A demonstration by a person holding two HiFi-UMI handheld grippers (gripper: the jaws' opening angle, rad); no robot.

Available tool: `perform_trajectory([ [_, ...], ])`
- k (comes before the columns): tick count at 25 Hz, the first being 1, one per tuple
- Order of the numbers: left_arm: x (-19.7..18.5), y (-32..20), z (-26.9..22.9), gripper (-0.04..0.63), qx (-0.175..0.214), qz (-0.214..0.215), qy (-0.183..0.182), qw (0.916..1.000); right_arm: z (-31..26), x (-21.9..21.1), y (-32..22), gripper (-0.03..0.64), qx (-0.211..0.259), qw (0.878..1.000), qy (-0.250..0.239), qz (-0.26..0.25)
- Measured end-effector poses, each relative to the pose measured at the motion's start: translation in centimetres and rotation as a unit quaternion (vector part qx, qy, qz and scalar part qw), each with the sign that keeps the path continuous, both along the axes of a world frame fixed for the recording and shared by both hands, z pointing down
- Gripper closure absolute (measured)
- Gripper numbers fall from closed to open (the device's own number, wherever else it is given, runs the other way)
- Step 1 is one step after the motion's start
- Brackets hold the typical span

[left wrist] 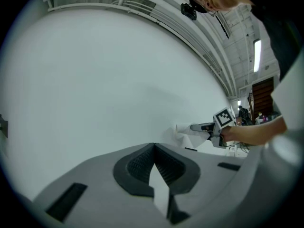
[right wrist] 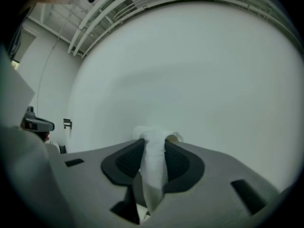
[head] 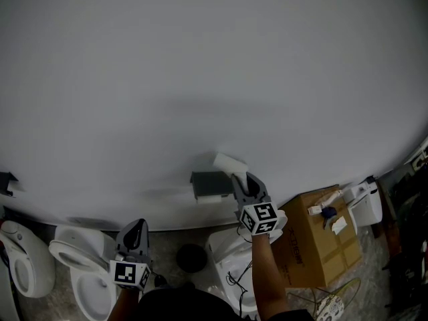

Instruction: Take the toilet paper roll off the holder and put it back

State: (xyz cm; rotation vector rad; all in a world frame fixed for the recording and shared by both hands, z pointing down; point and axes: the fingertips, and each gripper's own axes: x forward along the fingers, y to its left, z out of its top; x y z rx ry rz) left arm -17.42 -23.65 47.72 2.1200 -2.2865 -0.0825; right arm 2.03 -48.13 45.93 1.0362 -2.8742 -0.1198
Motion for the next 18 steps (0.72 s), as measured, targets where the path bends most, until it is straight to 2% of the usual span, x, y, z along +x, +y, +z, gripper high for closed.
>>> perform_trajectory([
  [10, 0.0, 0.3, 0.1, 0.592, 0.002, 0.004, -0.005, 1.0, -6.9, 0.7, 2.5, 0.503, 0.065, 0.997, -0.045, -0.004],
  [18, -0.2, 0.8, 0.3, 0.592, -0.001, 0.003, -0.007, 1.0, -8.2, 0.9, 3.3, 0.506, 0.077, 0.996, -0.053, -0.003],
])
